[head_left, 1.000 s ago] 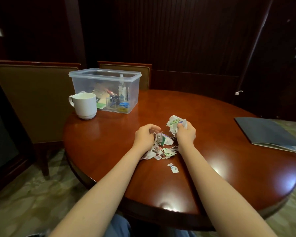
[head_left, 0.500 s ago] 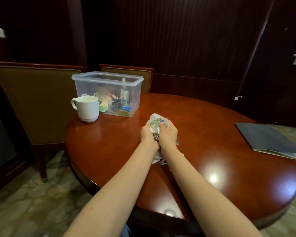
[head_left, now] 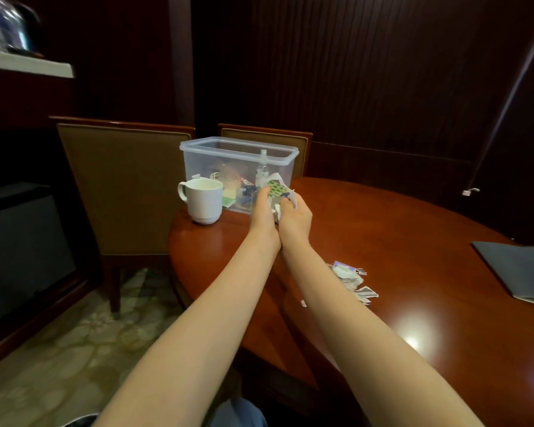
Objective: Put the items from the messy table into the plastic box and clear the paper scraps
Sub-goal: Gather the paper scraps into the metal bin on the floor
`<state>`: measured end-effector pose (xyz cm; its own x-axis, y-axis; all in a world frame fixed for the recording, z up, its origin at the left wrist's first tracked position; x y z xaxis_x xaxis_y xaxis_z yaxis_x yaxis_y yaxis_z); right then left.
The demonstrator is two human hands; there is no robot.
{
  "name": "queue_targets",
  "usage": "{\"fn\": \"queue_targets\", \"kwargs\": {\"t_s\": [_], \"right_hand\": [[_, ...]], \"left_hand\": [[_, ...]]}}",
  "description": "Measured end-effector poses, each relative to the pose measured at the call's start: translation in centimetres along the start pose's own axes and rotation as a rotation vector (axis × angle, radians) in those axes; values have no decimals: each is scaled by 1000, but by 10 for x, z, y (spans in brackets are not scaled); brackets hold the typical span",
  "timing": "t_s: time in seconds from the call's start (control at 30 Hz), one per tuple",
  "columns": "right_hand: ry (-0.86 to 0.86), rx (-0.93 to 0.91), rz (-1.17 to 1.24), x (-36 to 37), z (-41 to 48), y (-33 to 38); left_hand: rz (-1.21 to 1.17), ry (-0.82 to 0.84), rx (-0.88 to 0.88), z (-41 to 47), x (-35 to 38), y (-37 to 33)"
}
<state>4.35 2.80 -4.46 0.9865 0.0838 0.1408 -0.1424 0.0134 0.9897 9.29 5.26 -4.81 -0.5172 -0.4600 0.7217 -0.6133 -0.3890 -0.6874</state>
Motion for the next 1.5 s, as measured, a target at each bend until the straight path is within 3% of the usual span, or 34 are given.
{"fn": "queue_targets", "kwargs": {"t_s": [0.13,0.23,0.5,0.73,1.1,1.5], "right_hand": [[89,31,33,47,-12,-5],[150,61,3,88,-25,-19],[373,175,9,189,-81,-63],[485,348,-15,245,-139,-115],[549,549,-87,277,-201,-216],[474,698,-355,278,-219,-321]], "left_hand": [[2,-133,59,32,-41,-32],[-22,-124,153,26,-64,-60],[-59,-221,202,25,-166,-121],[-25,-414,210,10,-256,-148],[-140,-642,180,-4,-385,-126],[-77,-874,-16,-12,-468,-72]]}}
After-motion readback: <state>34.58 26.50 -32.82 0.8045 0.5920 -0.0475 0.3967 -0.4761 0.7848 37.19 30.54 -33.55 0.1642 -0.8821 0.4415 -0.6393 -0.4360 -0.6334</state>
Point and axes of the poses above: each hand's wrist, its own z-axis towards the middle knuckle, its own x-axis out of the palm, y = z × x, the point moved 4 cm from there along z, towards the middle knuckle, and after that the axes turned 11 degrees about x, right-handed, at the moved point
